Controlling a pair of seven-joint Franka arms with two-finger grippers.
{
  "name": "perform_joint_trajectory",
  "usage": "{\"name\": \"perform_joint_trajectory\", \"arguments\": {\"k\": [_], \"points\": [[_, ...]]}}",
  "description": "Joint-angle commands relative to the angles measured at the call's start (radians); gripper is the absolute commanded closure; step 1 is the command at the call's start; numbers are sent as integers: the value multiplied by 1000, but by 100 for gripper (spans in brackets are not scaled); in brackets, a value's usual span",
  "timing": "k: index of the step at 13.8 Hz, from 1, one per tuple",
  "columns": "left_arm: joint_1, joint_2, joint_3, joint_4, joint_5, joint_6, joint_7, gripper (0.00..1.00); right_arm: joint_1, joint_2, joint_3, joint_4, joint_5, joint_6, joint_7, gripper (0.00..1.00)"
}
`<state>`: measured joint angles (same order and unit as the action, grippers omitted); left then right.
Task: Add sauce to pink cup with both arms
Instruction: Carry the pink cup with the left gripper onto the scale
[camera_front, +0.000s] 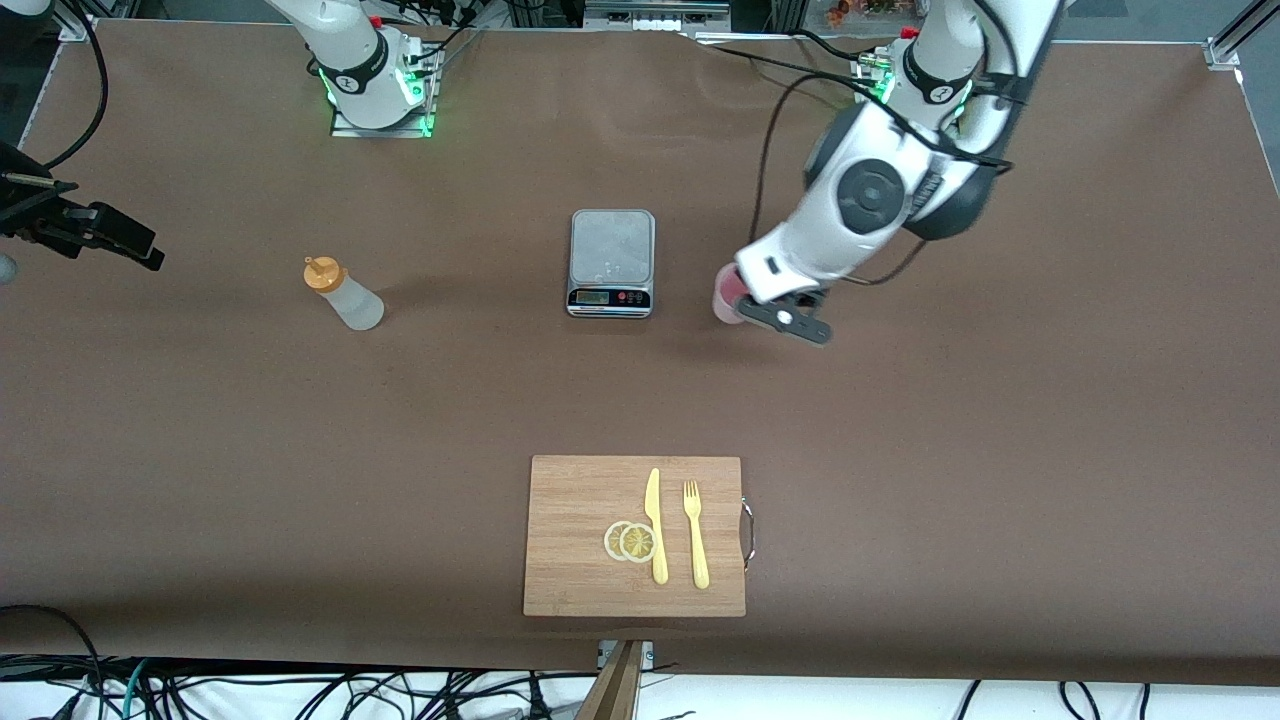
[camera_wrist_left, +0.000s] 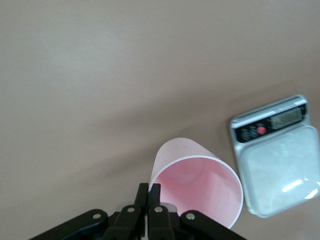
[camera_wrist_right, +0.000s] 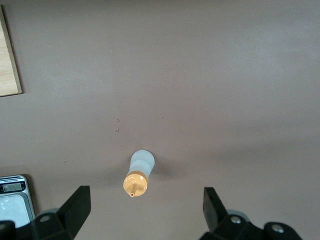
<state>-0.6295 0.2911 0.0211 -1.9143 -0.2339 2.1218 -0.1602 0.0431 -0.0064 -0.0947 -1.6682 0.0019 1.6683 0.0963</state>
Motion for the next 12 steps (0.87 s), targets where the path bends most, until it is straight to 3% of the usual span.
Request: {"name": "perform_joint_trajectory", "arguments": {"k": [1,6,12], "points": [[-105,72,19,72,-21,-6,-89,100,-3,-4,-2,2,15,-10,-18,0],[-223,147,19,155,-47,-2,-240,100,-3,-4,-2,2,15,-12,-18,0],[-286,210,19,163,-58,95,-298,100,-3,-4,-2,2,15,-12,-18,0]]}}
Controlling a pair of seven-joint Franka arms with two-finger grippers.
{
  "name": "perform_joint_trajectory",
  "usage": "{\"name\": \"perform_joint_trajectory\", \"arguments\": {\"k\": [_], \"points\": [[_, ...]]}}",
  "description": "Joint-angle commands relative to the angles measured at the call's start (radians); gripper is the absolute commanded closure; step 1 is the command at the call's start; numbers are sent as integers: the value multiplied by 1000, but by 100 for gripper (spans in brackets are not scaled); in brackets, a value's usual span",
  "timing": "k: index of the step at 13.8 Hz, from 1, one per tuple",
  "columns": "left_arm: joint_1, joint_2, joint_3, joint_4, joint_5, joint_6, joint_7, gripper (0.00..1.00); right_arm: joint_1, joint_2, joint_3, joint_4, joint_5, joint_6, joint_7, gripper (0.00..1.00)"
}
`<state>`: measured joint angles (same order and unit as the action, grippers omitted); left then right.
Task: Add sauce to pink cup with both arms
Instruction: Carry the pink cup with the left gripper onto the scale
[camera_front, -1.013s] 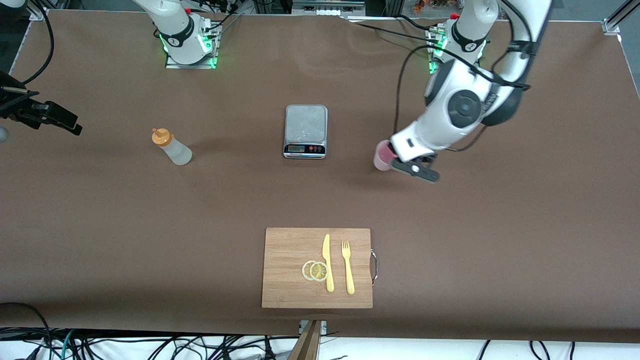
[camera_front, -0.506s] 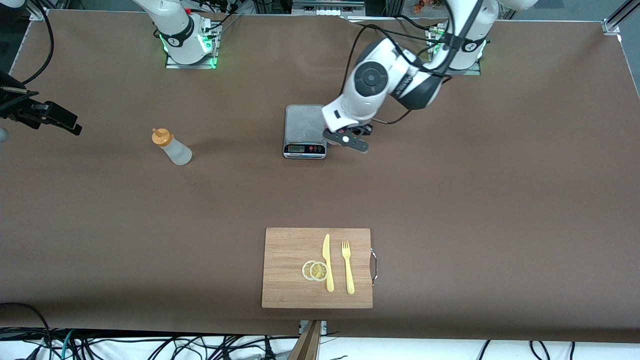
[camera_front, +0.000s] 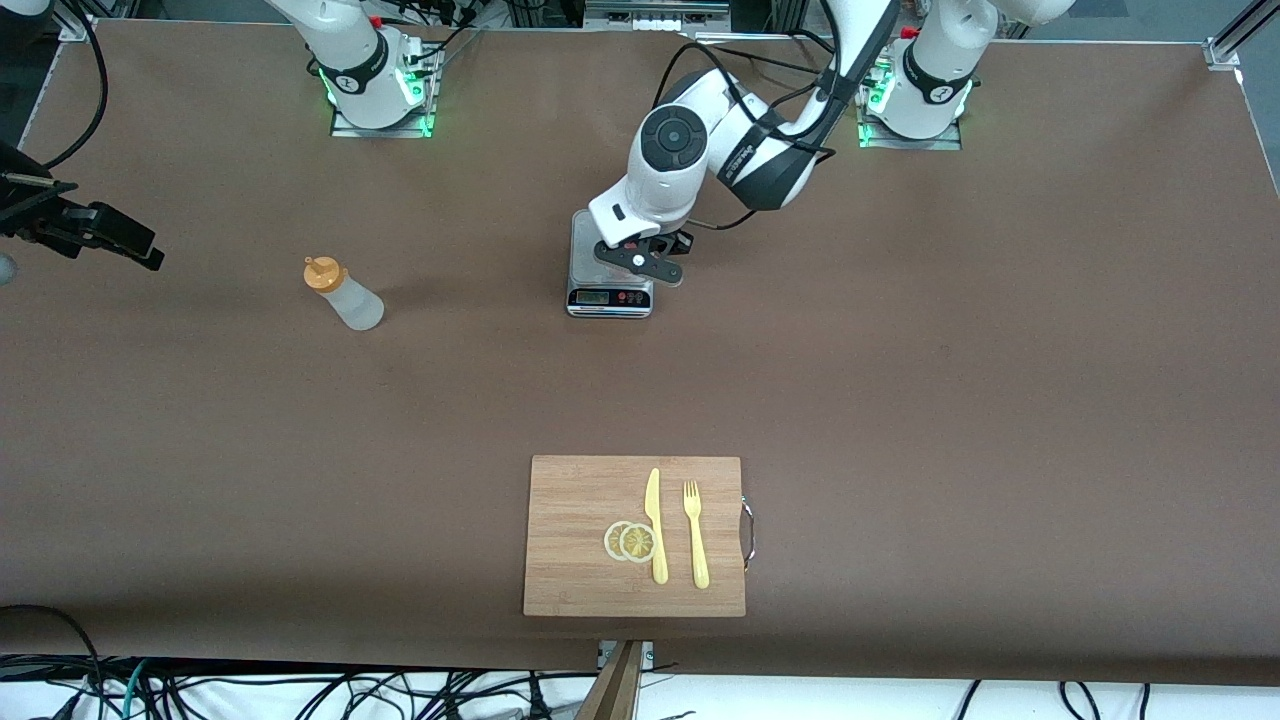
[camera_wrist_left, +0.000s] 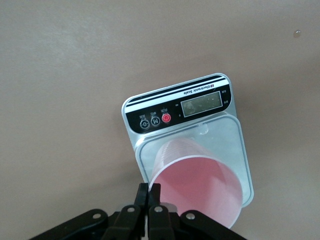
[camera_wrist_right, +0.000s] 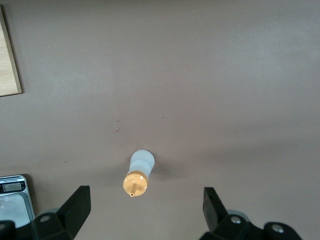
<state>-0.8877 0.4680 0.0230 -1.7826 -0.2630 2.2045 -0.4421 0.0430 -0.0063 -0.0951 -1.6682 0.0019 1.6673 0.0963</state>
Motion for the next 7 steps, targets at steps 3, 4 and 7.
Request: {"name": "perform_joint_trajectory", "arguments": {"k": [3,4,7], "points": [[-30,44,17,31,-27,26,-26,100,-2,-3,-2,2,15,-11,-17,0],[-30,47,17,32,-27,26,-26,91,-2,-1,-2,2,15,-11,-18,0],[-25,29,17,49,-28,17,-23,0,0,37,9,2,16,-38,-93,0]]}}
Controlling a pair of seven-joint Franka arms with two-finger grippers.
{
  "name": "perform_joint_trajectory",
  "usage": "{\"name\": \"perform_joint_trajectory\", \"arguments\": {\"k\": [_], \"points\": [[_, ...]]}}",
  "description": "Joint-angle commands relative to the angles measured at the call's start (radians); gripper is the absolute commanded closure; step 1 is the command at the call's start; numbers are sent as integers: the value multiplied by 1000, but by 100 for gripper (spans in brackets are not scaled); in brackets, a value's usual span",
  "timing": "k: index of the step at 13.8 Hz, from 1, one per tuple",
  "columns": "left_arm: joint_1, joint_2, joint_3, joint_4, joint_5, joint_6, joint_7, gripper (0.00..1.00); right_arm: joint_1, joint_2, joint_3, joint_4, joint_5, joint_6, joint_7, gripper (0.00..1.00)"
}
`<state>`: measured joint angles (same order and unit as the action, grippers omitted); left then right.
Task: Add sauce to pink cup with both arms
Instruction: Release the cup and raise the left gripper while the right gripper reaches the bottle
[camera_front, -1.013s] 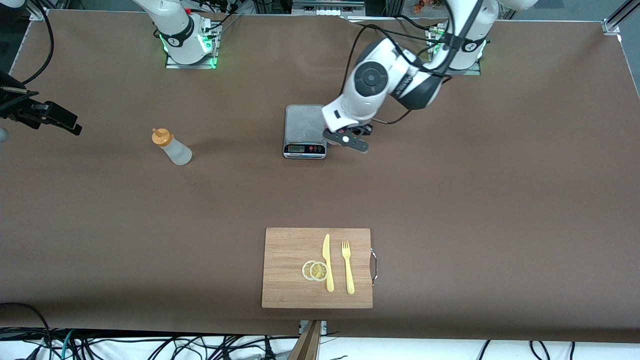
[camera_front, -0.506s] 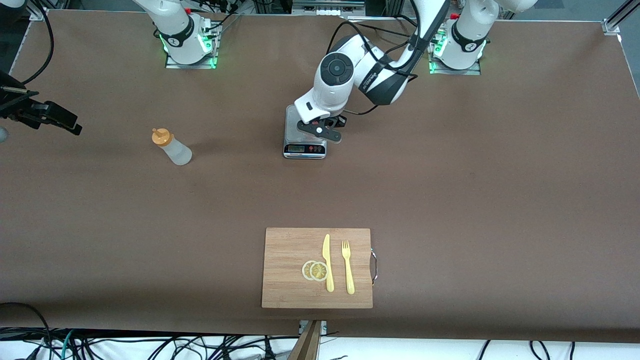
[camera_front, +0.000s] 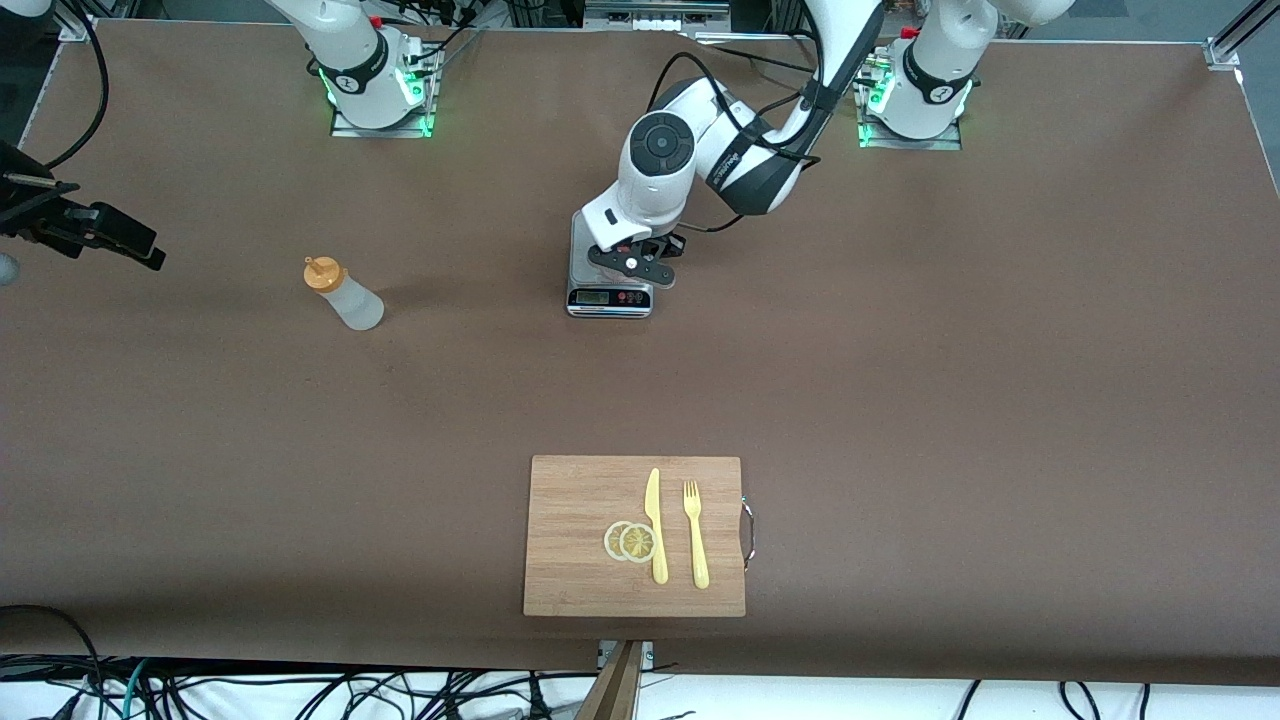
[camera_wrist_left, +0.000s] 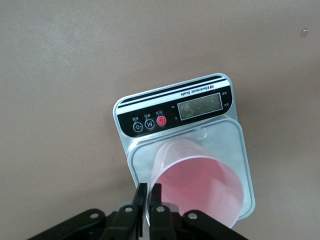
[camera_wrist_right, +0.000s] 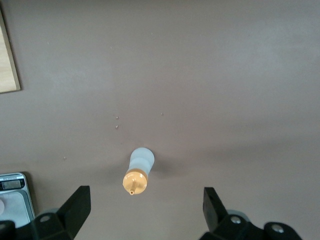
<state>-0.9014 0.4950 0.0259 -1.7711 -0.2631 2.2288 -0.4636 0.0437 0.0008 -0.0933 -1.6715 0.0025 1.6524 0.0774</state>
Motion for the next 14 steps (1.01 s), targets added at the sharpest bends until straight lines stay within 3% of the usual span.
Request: {"name": "perform_joint_trajectory", "arguments": {"k": [1,3,6,8,11,14], "points": [[-10,-15,15,47,-28,-23,-4,0,1,45,13,9,16,-20,-184,0],[4,-70,22,56,-28,-88,-4,0,-8,86,9,13,27,-22,-434,0],[82,-139,34,128,-24,-265,-4,0,-53,157,-13,12,164,-20,-788,0],[136,-203,66,131,-24,-311,0,0,-96,212,-17,7,270,-26,-989,0],[284,-291,83,145,-13,-408,3,0,-128,251,-19,-25,330,-29,-1236,0],[442,-369,92,145,-8,-501,8,0,-221,321,-19,-60,517,-84,-1548,0]]}}
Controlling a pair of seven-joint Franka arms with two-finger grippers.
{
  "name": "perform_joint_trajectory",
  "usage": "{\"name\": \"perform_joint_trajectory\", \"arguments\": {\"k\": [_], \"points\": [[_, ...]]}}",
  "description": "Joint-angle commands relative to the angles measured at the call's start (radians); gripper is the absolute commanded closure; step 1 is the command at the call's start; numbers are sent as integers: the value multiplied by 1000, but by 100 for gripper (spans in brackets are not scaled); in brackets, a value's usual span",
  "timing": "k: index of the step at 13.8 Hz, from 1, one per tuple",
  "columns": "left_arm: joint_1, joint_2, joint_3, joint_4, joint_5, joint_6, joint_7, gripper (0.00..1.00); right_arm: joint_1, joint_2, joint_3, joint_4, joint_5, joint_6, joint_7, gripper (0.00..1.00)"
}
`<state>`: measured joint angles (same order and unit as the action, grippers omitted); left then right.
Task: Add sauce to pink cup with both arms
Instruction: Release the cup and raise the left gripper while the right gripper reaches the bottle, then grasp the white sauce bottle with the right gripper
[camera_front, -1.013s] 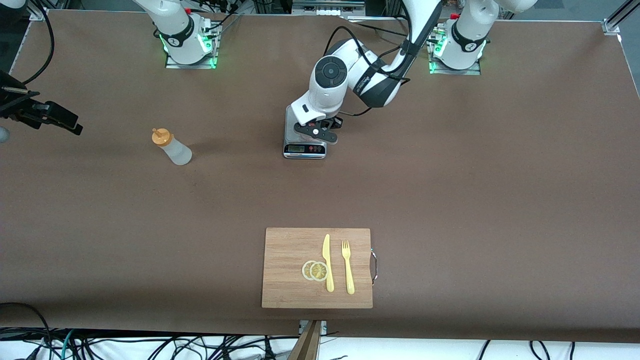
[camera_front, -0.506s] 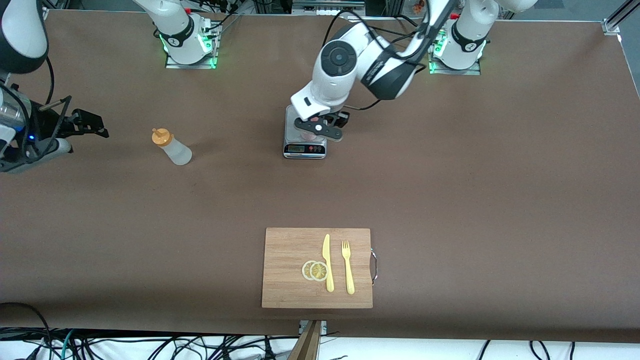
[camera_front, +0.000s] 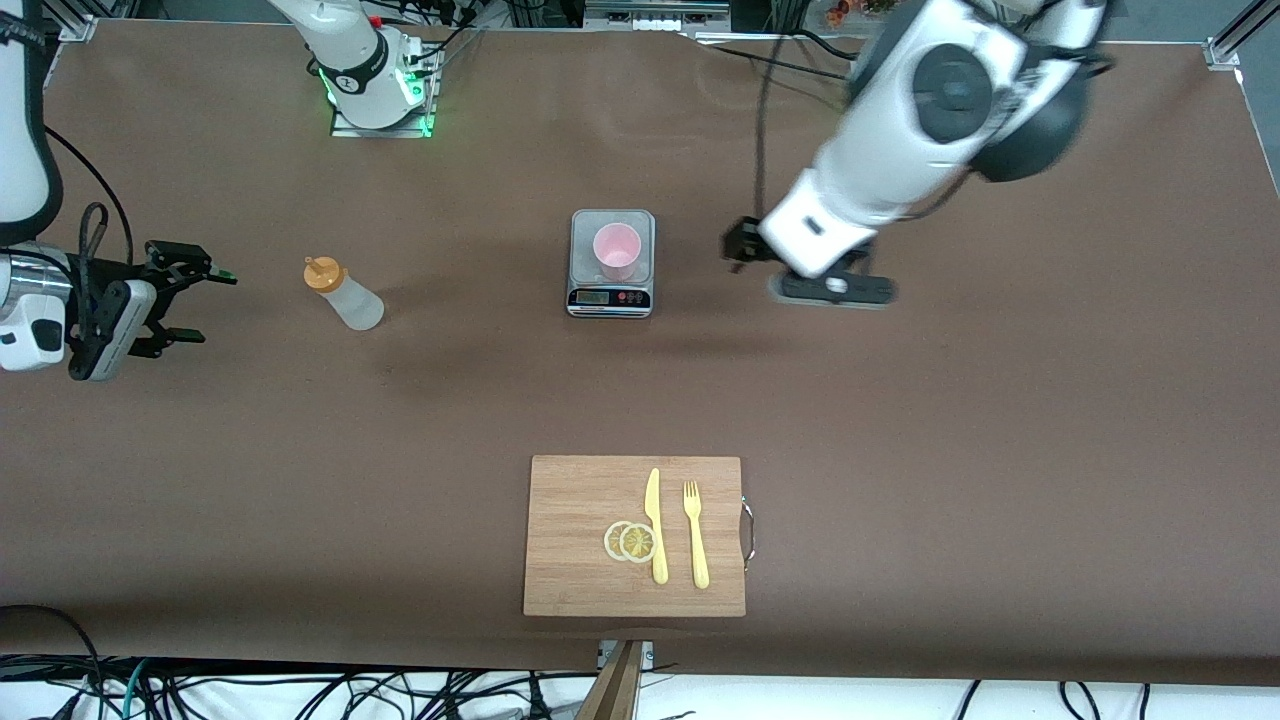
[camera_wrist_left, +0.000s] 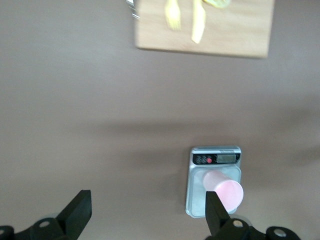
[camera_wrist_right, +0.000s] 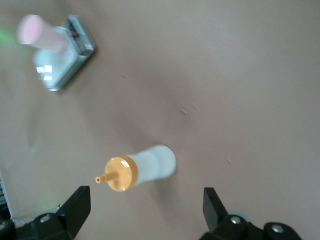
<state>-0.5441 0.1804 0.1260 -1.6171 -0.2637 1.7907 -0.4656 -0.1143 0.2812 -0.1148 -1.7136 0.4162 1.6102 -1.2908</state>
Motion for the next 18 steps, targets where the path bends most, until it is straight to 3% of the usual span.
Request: {"name": "perform_joint_trajectory", "arguments": {"k": [1,3,6,9,12,18], "points": [[133,-74,-9,-9,0,-114,40,0,-92,76,3,-23,136,-70,-281,0],[222,-105,-17,2,95,-178,202,0,-143,133,1,-35,196,-113,-460,0],[347,-113,-19,46,115,-292,342,0,-177,260,-41,-37,315,-205,-773,0],[403,-121,-34,72,201,-355,439,0,-218,314,-49,-113,398,-210,-1006,0],[524,-127,-162,72,268,-393,466,0,-234,380,-58,-161,486,-219,-1223,0],[541,-125,-171,72,282,-412,507,0,-194,486,-52,-163,520,-234,-1424,0]]}}
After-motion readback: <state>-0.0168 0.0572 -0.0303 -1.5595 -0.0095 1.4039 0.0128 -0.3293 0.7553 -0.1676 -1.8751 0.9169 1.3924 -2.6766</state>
